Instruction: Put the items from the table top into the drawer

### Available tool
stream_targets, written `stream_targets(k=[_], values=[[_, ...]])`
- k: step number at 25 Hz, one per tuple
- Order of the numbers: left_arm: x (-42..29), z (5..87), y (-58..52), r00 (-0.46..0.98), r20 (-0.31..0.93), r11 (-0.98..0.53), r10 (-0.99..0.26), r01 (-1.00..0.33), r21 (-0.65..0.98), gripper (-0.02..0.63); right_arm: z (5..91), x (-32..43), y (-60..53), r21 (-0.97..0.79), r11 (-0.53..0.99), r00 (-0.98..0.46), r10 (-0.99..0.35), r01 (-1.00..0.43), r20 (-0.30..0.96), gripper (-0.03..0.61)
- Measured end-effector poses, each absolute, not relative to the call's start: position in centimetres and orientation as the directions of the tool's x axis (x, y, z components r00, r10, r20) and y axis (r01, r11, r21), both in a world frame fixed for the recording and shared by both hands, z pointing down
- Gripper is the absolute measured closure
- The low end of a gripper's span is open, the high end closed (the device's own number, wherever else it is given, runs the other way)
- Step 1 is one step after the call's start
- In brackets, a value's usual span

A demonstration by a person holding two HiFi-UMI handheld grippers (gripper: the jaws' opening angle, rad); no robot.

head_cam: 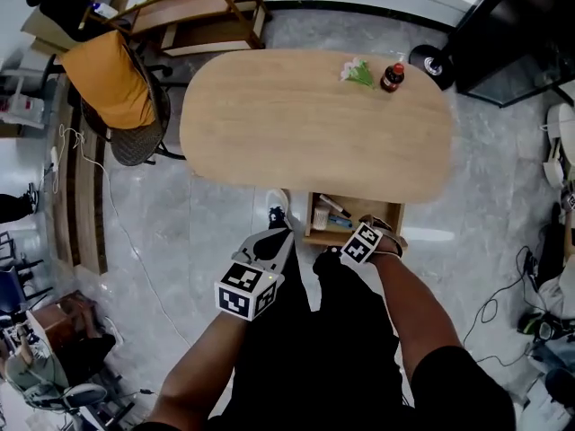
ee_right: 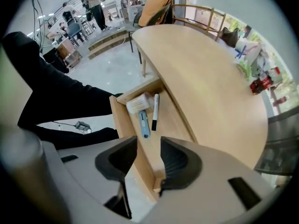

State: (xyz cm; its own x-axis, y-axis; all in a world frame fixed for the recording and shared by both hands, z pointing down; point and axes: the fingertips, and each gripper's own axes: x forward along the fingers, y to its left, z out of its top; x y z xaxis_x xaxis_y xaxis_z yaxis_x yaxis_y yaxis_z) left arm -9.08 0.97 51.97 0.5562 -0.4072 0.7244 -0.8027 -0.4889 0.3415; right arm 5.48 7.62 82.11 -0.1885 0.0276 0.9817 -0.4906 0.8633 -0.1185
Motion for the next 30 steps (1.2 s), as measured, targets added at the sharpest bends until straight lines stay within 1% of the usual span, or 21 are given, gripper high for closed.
stream_targets(k=[6,10,15,18,21,23,26,30], values=[[-8.4,46.7,0.5,0.566,0.696,-0.514,-0.442,-0.795,0.321,0.612,72.6,5.8,6.4,-0.101,0.833,-0.276,-0.064,-0.544,0.959,0.431],[-8.7,43.6,-0.2,0.589,0.666,-0.530,-0.458,-0.782,0.328,0.612,64.6,5.3,5.0,-0.122,0.766,-0.362,-0.152,-0.632,0.920,0.431],[-8.7,39.6,-0.9,0.640,0.595,-0.577,-0.485,-0.746,0.332,0.612,53.0,3.6,2.6,-0.174,0.647,-0.496,-0.357,-0.742,0.792,0.431],[-9.5,36.9,0.3,0.662,0.561,-0.598,-0.497,-0.730,0.331,0.612,45.4,1.8,3.0,-0.226,0.597,-0.556,-0.453,-0.770,0.697,0.431],[-11.0,33.8,1.8,0.693,0.504,-0.618,-0.516,-0.708,0.341,0.612,38.5,0.1,4.1,-0.248,0.563,-0.581,-0.550,-0.788,0.600,0.433],[-12.2,31.8,3.1,0.718,0.466,-0.638,-0.517,-0.686,0.350,0.612,34.3,-1.1,5.0,-0.255,0.542,-0.585,-0.615,-0.800,0.528,0.467],[-13.9,29.4,5.2,0.751,0.425,-0.675,-0.505,-0.651,0.349,0.612,29.1,-2.7,7.0,-0.250,0.510,-0.567,-0.707,-0.823,0.424,0.543],[-16.0,26.6,7.9,0.785,0.375,-0.736,-0.493,-0.606,0.301,0.612,25.5,-5.4,10.7,-0.301,0.479,-0.560,-0.766,-0.825,0.317,0.574]])
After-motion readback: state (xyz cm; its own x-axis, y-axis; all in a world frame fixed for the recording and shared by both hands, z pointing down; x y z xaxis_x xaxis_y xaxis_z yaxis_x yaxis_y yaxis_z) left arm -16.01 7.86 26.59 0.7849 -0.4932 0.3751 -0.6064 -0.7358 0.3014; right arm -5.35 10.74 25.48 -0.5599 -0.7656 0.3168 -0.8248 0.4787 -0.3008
